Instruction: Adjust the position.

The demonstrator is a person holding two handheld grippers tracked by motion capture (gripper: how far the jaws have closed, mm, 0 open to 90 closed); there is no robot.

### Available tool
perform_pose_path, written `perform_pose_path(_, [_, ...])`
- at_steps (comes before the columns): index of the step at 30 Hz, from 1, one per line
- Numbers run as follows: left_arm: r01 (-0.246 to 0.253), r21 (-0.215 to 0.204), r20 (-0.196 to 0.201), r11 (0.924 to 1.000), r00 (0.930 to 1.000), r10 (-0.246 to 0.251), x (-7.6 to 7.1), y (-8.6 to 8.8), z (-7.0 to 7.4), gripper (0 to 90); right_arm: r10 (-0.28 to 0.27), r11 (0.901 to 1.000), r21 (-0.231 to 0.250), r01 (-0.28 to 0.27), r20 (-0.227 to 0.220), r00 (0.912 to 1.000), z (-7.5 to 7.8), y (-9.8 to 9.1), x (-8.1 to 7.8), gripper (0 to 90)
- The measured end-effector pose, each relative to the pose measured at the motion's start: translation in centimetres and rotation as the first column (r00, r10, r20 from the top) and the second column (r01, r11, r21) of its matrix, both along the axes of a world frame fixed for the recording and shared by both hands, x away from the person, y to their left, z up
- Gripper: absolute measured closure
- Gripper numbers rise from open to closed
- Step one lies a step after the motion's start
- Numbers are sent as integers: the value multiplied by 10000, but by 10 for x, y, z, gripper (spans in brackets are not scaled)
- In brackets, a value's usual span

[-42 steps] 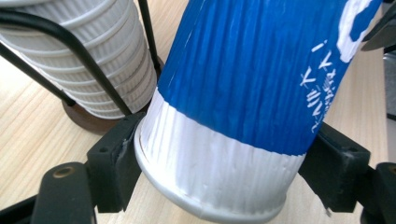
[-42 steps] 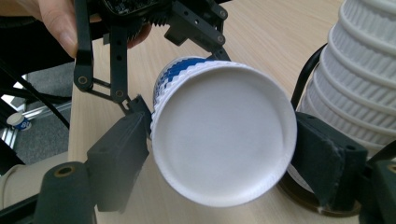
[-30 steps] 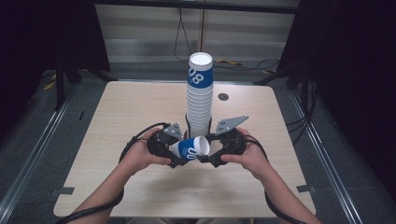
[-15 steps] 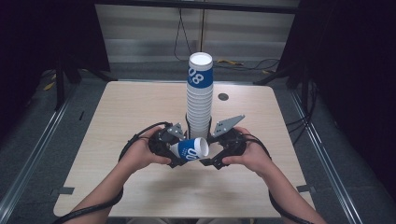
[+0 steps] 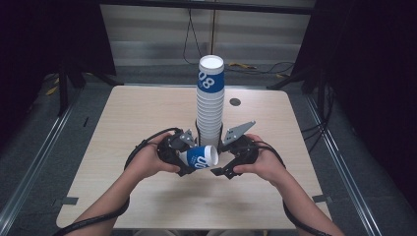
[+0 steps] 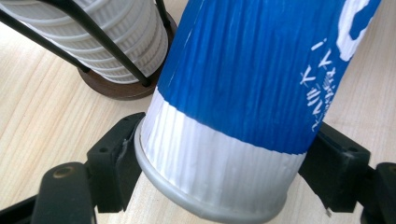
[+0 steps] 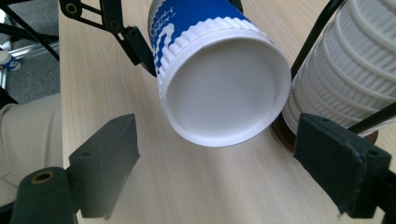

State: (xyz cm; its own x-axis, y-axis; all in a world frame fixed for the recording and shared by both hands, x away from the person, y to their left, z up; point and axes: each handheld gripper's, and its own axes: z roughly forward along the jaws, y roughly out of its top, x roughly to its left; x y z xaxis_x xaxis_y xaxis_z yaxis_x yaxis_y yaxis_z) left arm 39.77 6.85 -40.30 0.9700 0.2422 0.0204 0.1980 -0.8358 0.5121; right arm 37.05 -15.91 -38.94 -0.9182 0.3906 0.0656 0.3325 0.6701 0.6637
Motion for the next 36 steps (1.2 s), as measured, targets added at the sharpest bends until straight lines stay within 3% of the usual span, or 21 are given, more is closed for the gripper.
perform_pose_path(4, [74, 129, 35, 9999, 10000, -75, -1, -2, 0, 219, -23, 9998, -188, 22, -12, 10000, 2, 0, 0, 131])
perform_pose_path(9, [292, 590, 44, 9978, 9996, -295, -1, -6, 0, 219, -75, 9995, -294, 70, -147, 9999, 2, -1, 0, 132])
perform_pose_path(13, [144, 616, 14, 9980, 9999, -145, -3, -8, 0, 219, -66, 9996, -284, 60, -221, 9997, 1, -2, 0, 132])
perform_pose_path(18, [308, 1233, 319, 9919, 9989, -350, -5, -11, 1, 219, -70, 9991, -425, 57, -312, 9995, 0, -1, 0, 133])
perform_pose_path(23, [392, 1549, 462, 9871, 9978, -468, -7, -14, 3, 219, -61, 9979, -651, 31, -452, 9990, -2, 0, -1, 134])
perform_pose_path(24, [564, 1725, 536, 9834, 9963, -666, -6, -14, 5, 219, -19, 9974, -723, -12, -436, 9990, -2, 0, -1, 135])
perform_pose_path(25, [410, 1581, 402, 9866, 9980, -479, -7, -15, 4, 220, -60, 9966, -821, 22, -463, 9989, -3, 0, -1, 134])
perform_pose_path(28, [460, 1842, 455, 9818, 9974, -553, -8, -17, 4, 220, 69, 9962, -862, -114, -520, 9986, -4, 1, 0, 135])
perform_pose_path(36, [572, 1997, 484, 9782, 9965, -681, -10, -22, 3, 220, 197, 9928, -1167, -268, -618, 9979, -3, 5, 0, 145])
